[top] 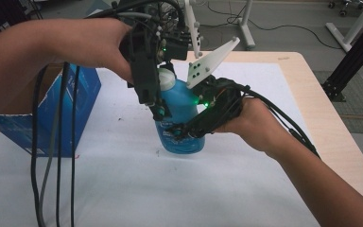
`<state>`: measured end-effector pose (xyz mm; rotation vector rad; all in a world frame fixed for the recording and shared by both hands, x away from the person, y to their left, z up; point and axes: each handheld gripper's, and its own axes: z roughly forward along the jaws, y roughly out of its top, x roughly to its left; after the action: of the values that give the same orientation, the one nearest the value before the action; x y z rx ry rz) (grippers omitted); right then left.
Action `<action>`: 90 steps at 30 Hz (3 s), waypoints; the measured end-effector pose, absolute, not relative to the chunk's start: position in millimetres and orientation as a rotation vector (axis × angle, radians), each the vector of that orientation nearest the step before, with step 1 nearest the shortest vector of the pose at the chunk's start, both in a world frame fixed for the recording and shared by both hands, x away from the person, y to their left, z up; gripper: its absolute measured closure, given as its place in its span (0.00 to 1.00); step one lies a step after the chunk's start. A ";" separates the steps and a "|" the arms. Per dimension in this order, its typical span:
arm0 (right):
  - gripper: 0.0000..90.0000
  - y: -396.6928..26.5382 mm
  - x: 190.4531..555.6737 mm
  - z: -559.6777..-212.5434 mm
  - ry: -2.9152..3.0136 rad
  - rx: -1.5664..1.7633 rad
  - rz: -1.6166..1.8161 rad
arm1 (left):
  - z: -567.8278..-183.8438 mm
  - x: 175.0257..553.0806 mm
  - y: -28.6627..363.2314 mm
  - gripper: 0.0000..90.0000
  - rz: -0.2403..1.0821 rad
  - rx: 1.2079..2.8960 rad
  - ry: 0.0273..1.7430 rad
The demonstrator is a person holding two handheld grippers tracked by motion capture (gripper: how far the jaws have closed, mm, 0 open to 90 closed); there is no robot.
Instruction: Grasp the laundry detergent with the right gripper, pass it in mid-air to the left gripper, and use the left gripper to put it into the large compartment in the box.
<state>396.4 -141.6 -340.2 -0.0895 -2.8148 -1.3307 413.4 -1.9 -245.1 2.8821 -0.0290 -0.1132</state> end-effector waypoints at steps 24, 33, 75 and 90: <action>0.50 -141.6 395.8 -340.0 -2.814 -0.084 -1.343 | -246.9 413.1 -3.4 0.25 -0.144 2.878 -0.058; 0.50 -141.6 396.0 -340.3 -2.809 -0.086 -1.346 | -247.7 413.7 -3.7 0.31 -0.158 2.880 -0.071; 0.12 -227.6 396.6 -303.9 -3.081 -0.293 -0.968 | -154.1 414.0 57.6 0.42 -0.032 2.936 0.338; 0.12 -281.3 397.8 -295.0 -3.083 -0.347 -0.814 | -102.6 414.9 115.9 0.42 0.018 2.841 0.648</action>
<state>397.8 -281.3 -295.0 -0.3467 -3.0830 -0.8138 414.9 115.9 -102.6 2.8410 0.6483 0.0178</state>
